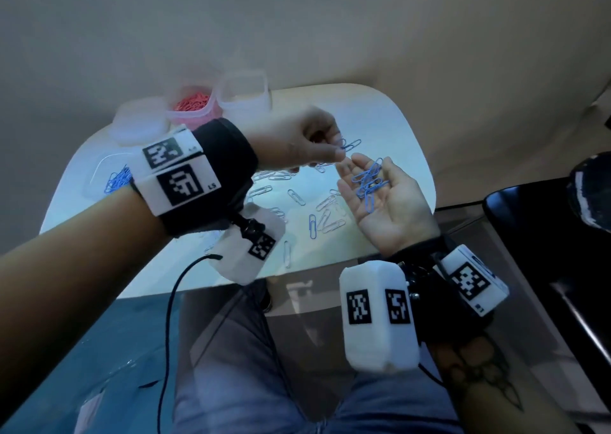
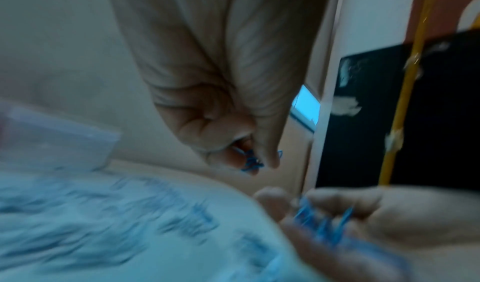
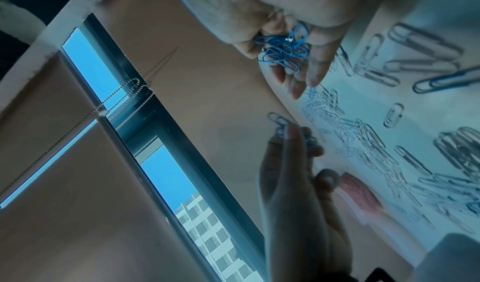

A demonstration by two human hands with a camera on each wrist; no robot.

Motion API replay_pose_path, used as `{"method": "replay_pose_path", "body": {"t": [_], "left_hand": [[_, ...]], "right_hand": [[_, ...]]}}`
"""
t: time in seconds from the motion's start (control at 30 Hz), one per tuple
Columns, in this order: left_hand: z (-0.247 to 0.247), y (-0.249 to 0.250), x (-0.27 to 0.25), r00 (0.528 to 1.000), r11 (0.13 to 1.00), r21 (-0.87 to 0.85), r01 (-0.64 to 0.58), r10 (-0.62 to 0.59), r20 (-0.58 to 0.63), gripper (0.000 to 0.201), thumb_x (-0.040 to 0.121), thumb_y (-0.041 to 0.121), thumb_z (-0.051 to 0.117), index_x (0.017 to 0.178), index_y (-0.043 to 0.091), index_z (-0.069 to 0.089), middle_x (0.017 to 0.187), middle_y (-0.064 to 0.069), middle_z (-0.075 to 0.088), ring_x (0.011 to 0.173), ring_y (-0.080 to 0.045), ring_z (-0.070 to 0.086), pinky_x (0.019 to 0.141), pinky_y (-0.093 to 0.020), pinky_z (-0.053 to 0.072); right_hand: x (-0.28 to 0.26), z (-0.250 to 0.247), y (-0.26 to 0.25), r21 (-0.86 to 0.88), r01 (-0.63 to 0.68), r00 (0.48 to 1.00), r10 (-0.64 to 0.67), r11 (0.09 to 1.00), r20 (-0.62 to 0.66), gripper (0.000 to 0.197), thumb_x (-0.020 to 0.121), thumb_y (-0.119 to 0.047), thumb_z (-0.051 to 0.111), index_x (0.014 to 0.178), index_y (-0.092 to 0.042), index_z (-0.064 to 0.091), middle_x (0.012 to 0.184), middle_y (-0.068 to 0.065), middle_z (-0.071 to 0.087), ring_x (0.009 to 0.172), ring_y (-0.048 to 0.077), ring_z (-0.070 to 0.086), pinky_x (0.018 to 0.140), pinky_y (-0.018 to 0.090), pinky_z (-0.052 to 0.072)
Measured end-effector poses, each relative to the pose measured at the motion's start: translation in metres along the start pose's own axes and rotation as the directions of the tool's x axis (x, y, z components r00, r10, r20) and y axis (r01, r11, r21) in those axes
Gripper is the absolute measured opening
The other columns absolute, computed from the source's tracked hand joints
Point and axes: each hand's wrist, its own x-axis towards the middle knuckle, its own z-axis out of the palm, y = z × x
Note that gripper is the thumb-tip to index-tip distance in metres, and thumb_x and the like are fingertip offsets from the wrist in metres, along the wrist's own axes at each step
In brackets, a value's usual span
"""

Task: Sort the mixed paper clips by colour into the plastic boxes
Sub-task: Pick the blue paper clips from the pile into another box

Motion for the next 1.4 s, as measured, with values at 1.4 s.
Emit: {"method": "replay_pose_path", "body": {"t": [1.4], "left_hand": [[0.005, 0.008, 0.070, 0.956, 0.712, 0.639, -0.290, 0.241, 0.165, 0.012, 0.089, 0.024, 0.058, 0.099, 0.016, 0.059, 0.078, 0.011, 0.053, 0.075, -0.013, 0.046, 0.069, -0.021, 0.030]], "right_hand": [[-0.007, -0.037, -0.042, 0.219, 0.038, 0.982, 0.004, 0.975, -0.188, 0.028, 0.095, -0.015, 0.035, 0.073, -0.010, 0.050, 0.056, 0.000, 0.047, 0.031, 0.004, 0.039, 0.030, 0.011, 0.028]]}}
